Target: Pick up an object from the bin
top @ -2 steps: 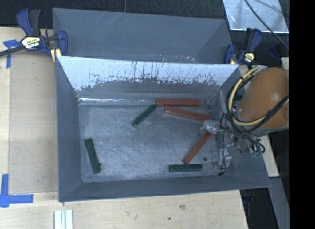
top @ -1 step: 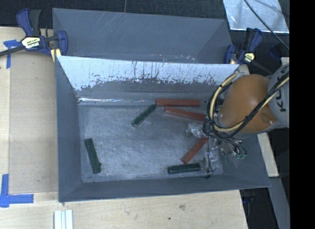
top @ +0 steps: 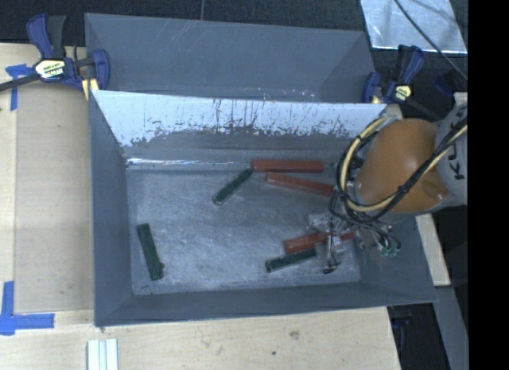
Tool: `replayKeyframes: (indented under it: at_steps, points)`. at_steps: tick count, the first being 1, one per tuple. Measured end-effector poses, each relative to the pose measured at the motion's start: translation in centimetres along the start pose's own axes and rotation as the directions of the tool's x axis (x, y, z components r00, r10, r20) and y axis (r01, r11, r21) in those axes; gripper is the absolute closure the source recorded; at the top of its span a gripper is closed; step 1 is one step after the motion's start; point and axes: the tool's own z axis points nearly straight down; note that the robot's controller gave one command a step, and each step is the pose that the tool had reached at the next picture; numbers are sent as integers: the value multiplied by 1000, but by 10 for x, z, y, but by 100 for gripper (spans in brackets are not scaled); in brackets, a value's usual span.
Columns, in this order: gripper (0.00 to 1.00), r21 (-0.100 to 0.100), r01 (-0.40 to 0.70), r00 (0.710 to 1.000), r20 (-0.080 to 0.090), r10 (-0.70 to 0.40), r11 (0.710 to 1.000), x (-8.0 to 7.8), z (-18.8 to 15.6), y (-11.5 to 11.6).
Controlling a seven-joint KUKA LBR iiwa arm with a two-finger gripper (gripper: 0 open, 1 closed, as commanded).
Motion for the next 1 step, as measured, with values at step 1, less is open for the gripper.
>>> replayKeyframes:
  at_steps: [1]
  points:
    - [100,1,113,994,7,-113,994,-25,-36,30]
